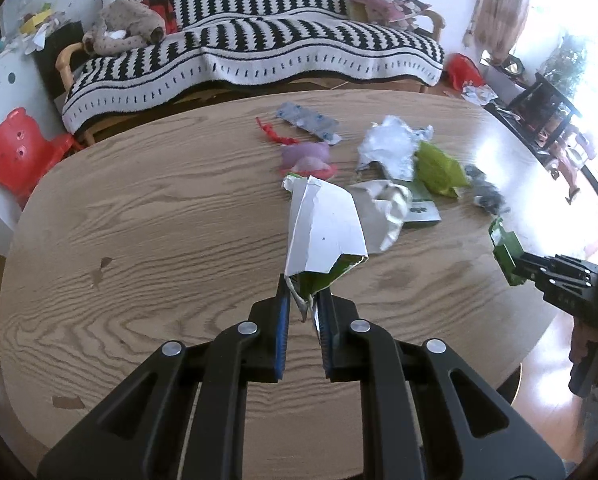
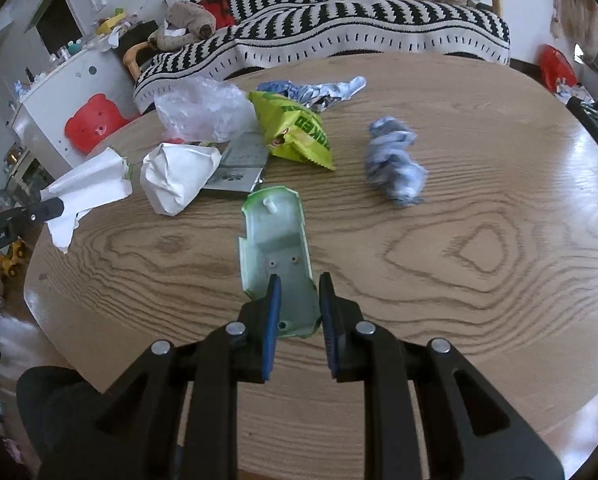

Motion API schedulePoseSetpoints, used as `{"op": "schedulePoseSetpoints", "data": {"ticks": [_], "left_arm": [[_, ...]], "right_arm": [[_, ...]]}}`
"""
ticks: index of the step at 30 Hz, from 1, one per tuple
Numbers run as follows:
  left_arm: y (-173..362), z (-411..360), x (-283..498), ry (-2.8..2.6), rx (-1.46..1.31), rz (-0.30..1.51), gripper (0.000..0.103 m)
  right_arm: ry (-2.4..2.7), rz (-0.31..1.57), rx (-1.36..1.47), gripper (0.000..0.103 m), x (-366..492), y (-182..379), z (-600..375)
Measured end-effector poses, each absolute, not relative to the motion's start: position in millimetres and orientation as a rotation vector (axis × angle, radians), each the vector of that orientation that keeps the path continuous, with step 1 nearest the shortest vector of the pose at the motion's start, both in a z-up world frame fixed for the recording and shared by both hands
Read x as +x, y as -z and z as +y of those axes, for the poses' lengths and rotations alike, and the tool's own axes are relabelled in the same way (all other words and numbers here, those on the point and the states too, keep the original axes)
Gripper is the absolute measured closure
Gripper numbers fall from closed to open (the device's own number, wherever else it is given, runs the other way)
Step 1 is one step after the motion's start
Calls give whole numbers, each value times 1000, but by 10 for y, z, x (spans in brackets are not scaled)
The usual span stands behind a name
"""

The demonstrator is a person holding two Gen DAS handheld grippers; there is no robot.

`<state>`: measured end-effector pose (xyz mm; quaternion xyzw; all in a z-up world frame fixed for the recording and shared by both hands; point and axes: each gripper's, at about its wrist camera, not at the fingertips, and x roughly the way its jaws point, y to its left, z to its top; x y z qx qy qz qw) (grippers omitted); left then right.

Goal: Collect trash
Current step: 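Carry the white paper and green tray over the trash bin with both tools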

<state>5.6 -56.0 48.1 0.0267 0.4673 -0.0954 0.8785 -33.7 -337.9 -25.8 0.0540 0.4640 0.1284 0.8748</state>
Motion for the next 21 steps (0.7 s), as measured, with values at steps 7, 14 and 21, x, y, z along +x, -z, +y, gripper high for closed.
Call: {"op": "schedulePoseSetpoints", "data": {"ticks": [7, 14, 21], "left_arm": [[-610, -792, -118, 237, 85, 957, 91], [-732, -1604, -599, 416, 119, 914, 91], [-311, -2609, -1316, 625, 151, 980, 91]], "right_arm": [[-229, 884, 147, 83, -552, -34, -3613], [-170, 802, 176, 83, -1090, -351, -4026], [-94, 788, 212, 83, -1818, -334, -4509]]}}
